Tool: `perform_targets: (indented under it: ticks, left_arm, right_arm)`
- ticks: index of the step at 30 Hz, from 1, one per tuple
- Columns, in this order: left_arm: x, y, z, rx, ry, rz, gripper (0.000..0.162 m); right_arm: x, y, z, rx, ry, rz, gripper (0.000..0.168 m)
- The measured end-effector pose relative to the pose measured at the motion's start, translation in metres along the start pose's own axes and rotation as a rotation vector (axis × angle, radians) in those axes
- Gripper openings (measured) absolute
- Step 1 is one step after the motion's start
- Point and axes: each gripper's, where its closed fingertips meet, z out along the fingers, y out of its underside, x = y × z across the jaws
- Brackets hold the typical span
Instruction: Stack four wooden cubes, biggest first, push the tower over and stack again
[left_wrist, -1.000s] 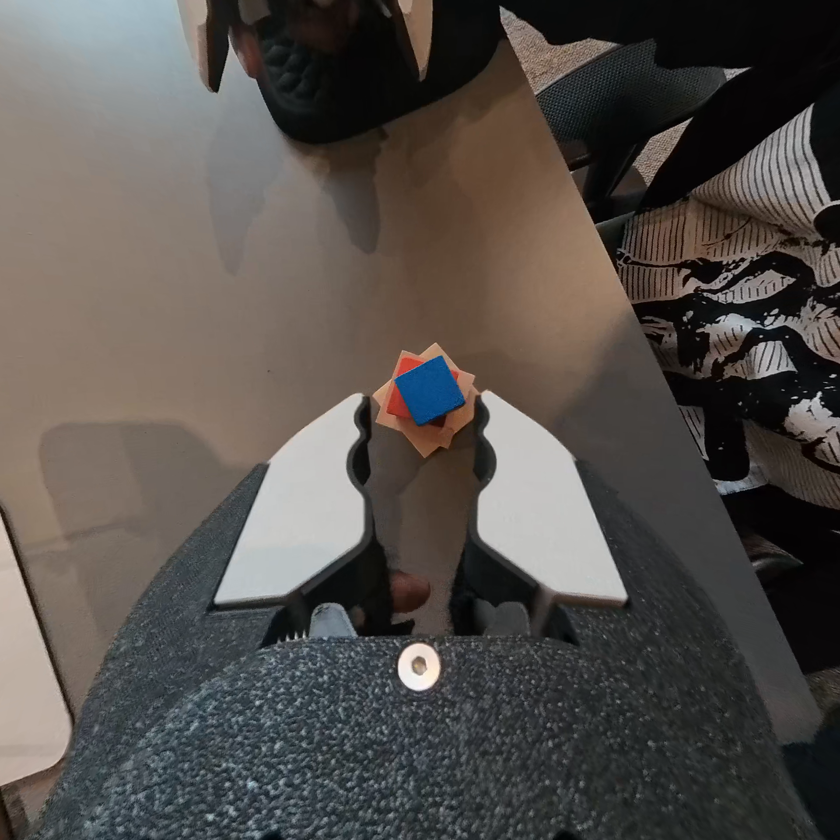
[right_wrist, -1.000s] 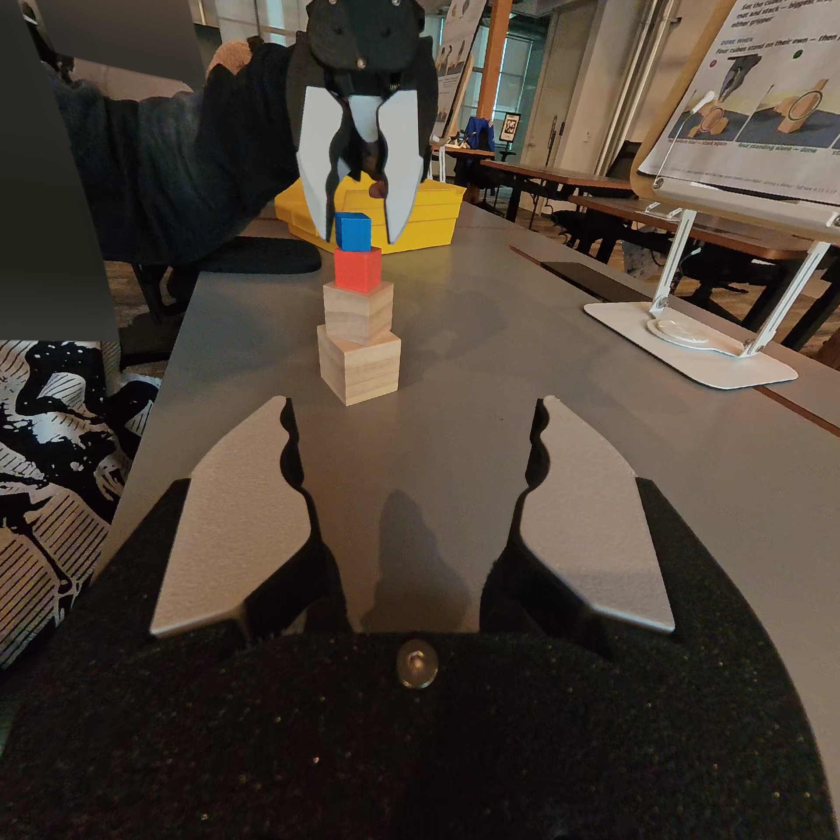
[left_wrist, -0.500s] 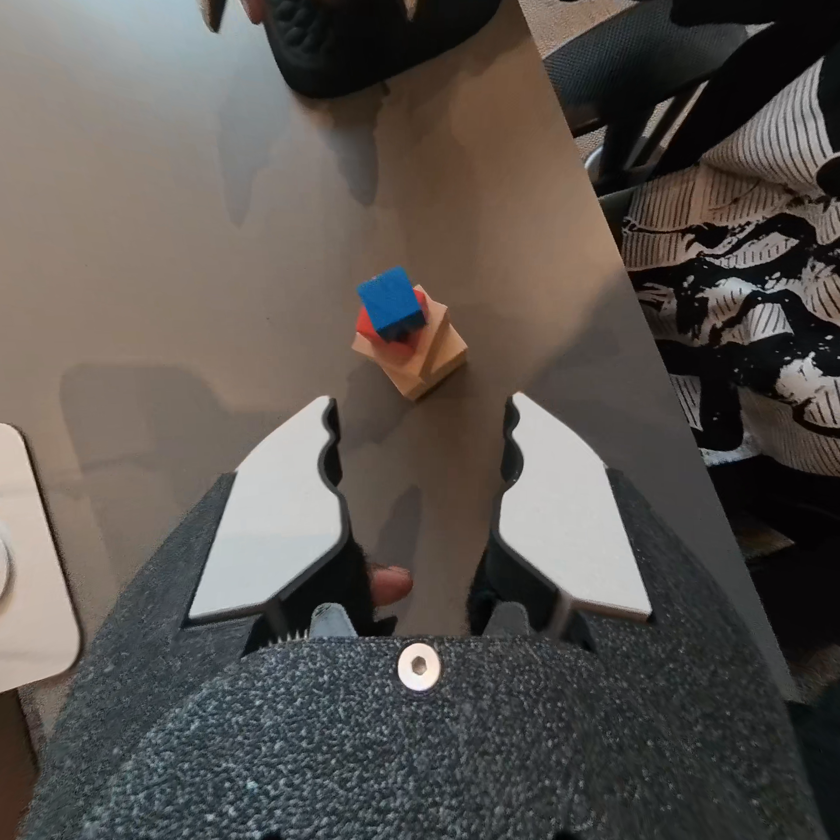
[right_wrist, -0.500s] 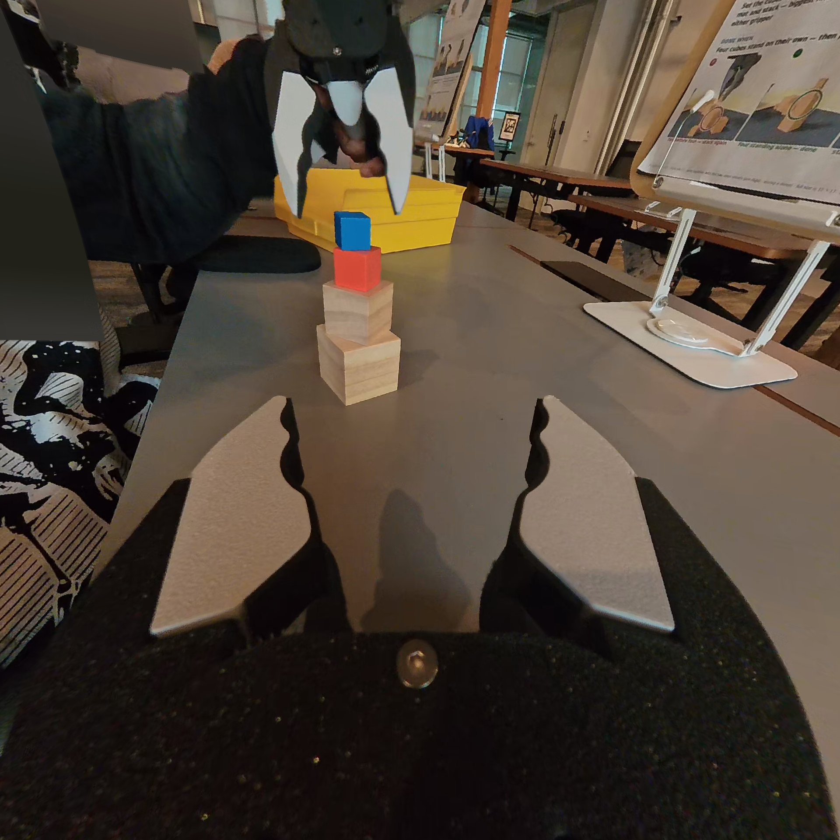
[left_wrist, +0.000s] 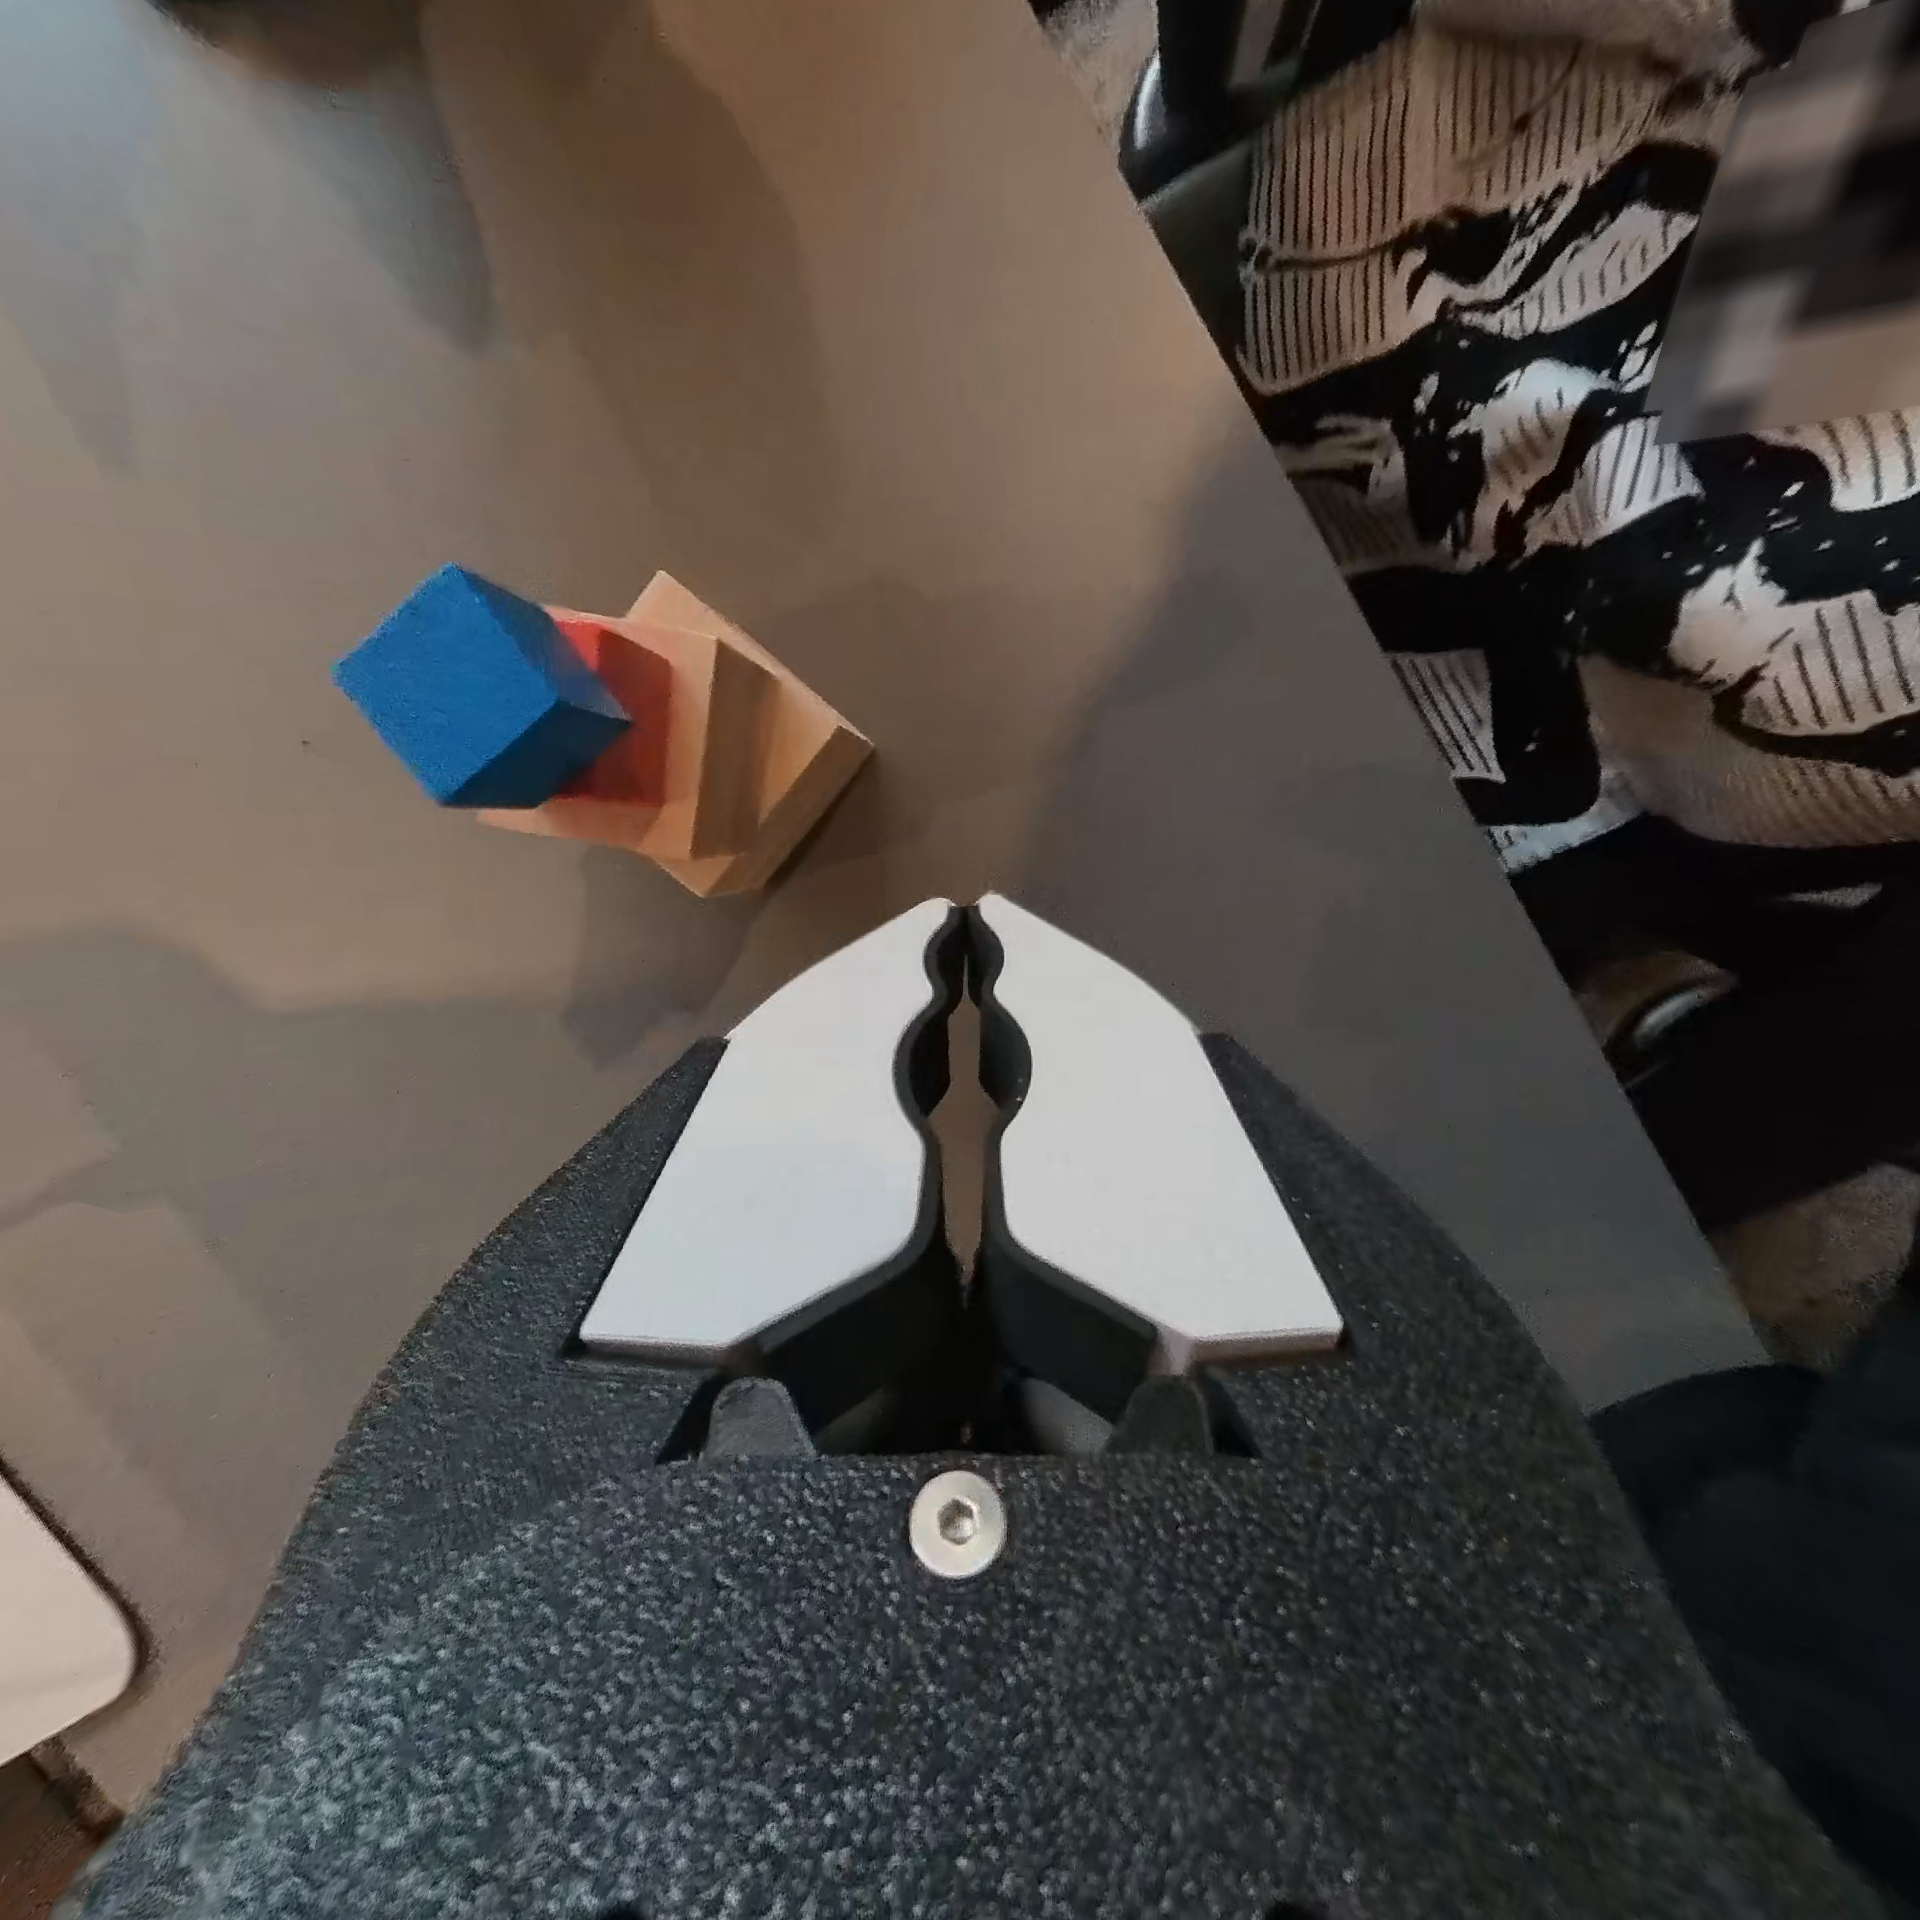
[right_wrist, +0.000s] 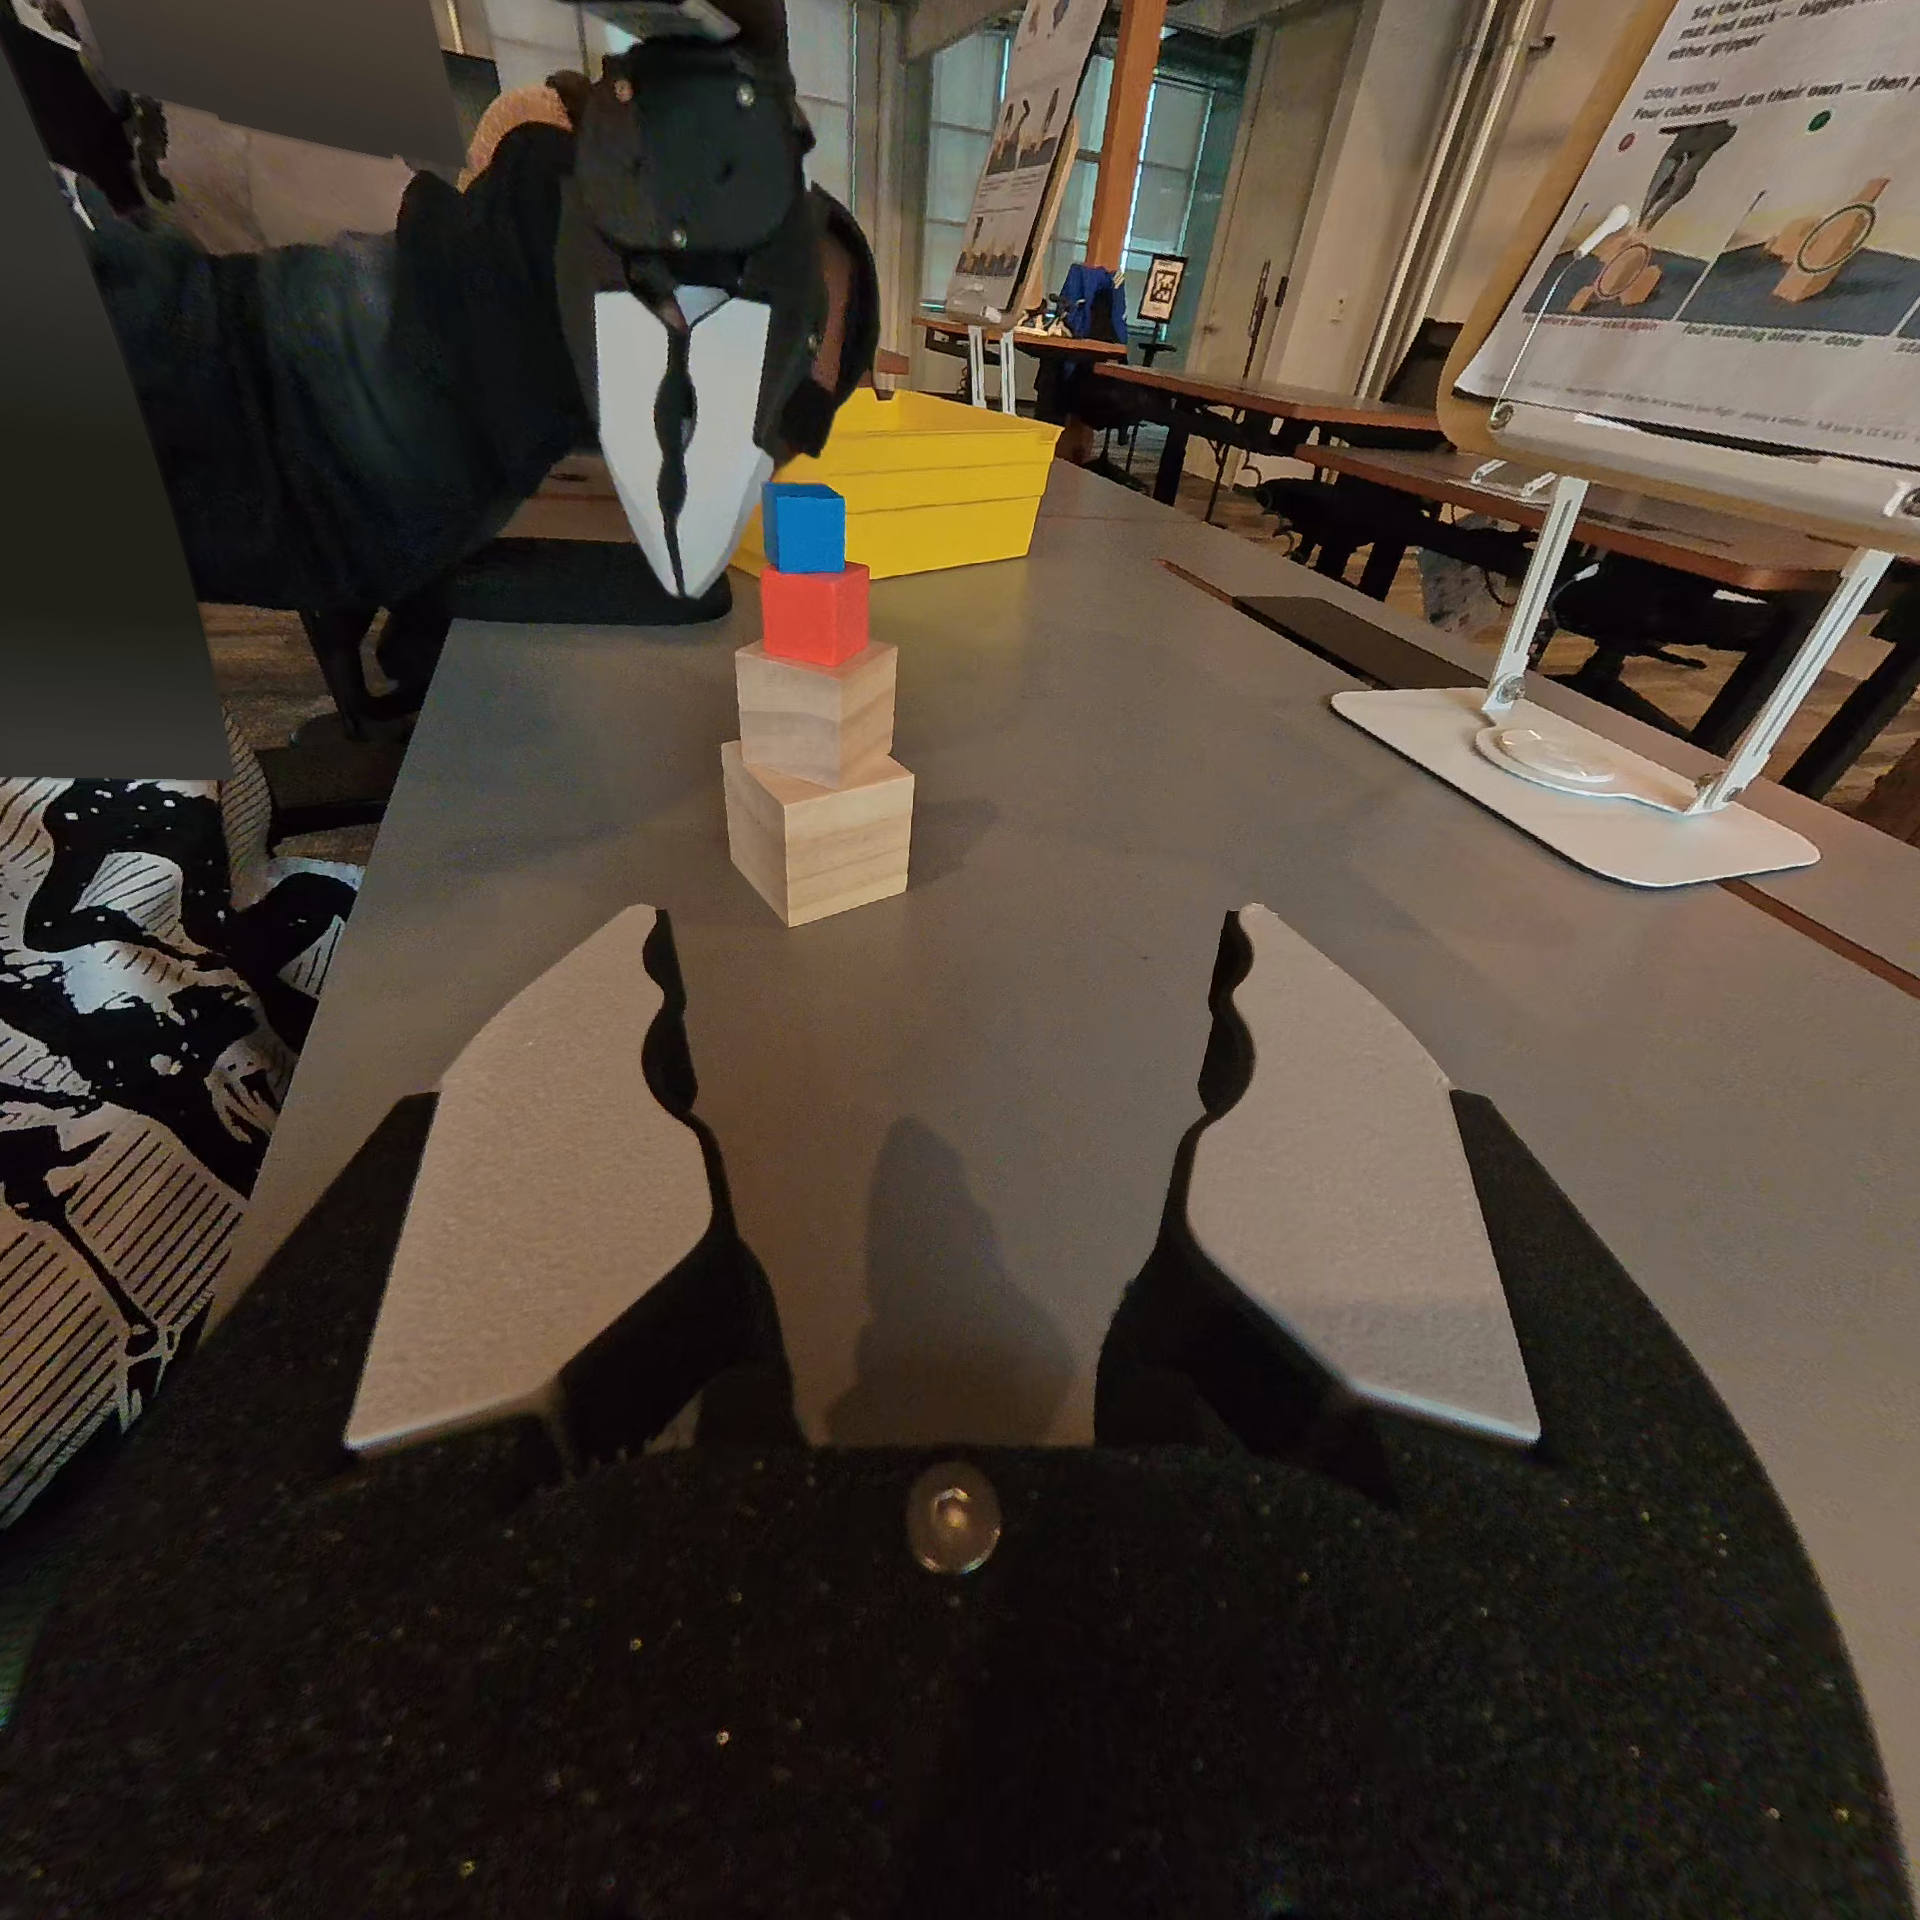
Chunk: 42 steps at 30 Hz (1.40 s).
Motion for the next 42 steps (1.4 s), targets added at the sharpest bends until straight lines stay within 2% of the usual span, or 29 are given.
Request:
perform_targets:
  ticks: [11, 42]
  left_arm:
    - [-0.02, -0.006, 0.018, -0.068, 0.025, 0.066, 0.0]
    - [-0.062, -0.035, 0.025, -0.04, 0.016, 0.105, 0.0]
  right_arm:
    - [-0.001, 0.0, 0.0, 0.001, -0.003, -0.005, 0.097]
    - [-0.002, 0.0, 0.001, -0.002, -0.012, -0.014, 0.097]
